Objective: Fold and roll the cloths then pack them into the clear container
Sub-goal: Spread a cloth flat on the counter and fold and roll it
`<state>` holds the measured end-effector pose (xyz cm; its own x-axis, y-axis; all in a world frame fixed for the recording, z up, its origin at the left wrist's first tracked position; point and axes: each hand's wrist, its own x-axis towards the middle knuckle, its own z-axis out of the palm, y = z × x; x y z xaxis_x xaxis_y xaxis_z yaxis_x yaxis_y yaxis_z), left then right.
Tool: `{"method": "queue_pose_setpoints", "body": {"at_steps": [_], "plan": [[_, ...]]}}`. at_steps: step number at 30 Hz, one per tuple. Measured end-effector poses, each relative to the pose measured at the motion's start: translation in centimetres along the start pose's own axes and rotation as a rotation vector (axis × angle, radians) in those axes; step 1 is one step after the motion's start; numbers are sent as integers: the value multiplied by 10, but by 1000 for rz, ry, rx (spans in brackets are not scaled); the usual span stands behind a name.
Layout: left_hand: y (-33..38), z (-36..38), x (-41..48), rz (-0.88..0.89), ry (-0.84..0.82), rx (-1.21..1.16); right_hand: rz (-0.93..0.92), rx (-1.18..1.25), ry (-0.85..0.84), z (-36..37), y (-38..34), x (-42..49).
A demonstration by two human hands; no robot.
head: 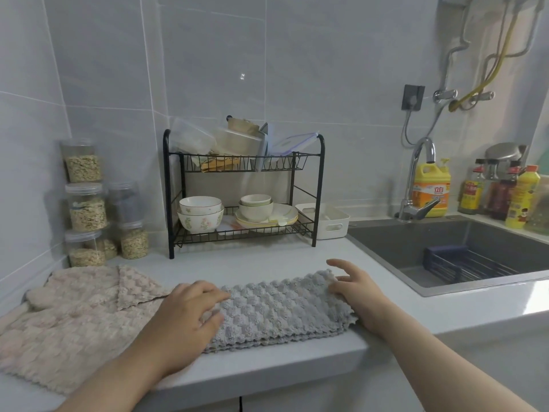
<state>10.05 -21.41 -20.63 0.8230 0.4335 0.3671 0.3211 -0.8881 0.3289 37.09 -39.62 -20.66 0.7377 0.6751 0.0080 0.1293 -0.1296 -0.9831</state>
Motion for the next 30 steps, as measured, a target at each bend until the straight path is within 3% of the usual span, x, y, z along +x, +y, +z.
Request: {"method": "queue_pose_setpoints", "body": {"at_steps": [4,6,9,12,25,27,30], "plan": [[30,7,45,-37,-321,38,15,34,23,-1,0,-1],[36,16,63,-72,-451,98,64,203,44,-6,0,-1],[40,27,82,-126,-574,88,116,440,75,-13,-1,3],[46,33,94,-157,-637,118,143,481,124,-14,2,8],[52,44,112,-205,-717,246,233,390,131,-13,-19,-5],[53,44,106,-204,-635,183,257,282,140,-14,-24,-9],[40,42,89,-180,-274,-75,213,101,174,-22,-29,-4]]}}
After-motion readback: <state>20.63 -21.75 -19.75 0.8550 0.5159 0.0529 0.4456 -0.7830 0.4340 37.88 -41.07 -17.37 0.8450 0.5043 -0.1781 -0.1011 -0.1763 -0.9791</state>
